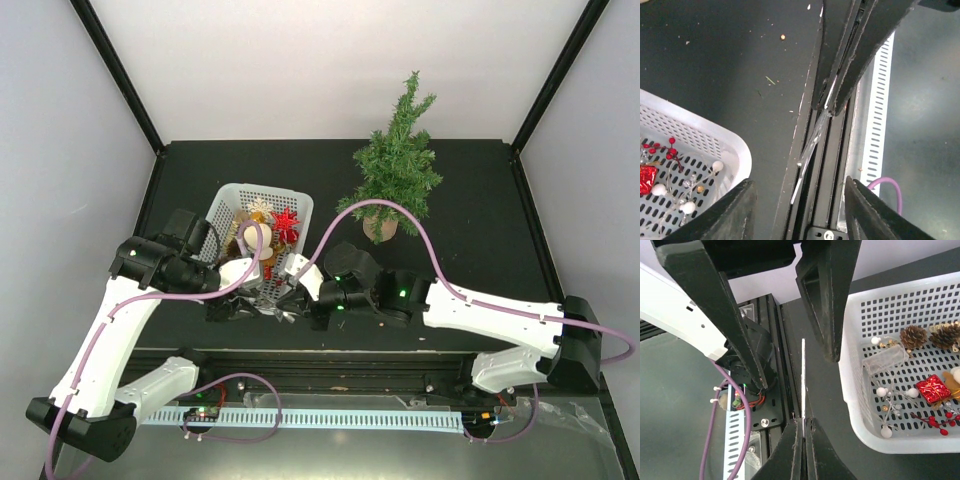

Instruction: Decorate the small christmas tree

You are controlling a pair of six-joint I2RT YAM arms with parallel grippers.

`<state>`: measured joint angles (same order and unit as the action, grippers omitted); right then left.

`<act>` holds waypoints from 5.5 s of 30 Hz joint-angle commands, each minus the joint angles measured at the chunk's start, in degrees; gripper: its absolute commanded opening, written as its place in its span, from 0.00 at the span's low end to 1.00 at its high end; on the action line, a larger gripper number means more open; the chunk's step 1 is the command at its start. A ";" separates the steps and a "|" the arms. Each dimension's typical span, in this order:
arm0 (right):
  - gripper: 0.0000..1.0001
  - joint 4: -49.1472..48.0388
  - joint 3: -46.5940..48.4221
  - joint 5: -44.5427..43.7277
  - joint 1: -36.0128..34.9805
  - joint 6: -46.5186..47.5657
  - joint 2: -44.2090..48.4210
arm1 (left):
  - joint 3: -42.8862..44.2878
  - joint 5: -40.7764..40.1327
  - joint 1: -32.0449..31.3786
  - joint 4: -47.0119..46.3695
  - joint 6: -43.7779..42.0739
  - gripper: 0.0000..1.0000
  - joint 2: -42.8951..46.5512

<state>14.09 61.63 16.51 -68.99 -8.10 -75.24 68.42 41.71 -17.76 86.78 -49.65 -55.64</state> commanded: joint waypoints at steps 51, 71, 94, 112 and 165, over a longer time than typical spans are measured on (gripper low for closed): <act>0.01 -19.82 28.40 -27.37 42.95 -1.05 1.75 | -15.75 11.37 9.15 -34.34 16.50 0.89 -5.31; 0.01 -11.84 34.28 4.87 53.89 -4.55 -6.06 | -13.05 16.83 8.88 -28.05 9.39 0.89 -11.31; 0.01 -0.94 27.35 2.50 36.75 5.00 -6.16 | -16.23 7.98 11.57 -38.00 18.36 0.91 -4.85; 0.03 2.21 28.85 3.88 22.93 -5.38 -36.29 | -12.88 10.94 31.95 -33.14 15.28 0.92 -1.48; 0.75 -13.86 -1.04 -14.95 23.39 -12.16 -4.04 | -7.34 -32.70 8.76 -27.54 -10.05 0.02 -33.57</act>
<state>1.72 61.14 3.14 -45.98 -19.86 -79.77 56.95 5.58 -8.71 53.89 -60.45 -92.25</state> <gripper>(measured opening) 0.754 0.030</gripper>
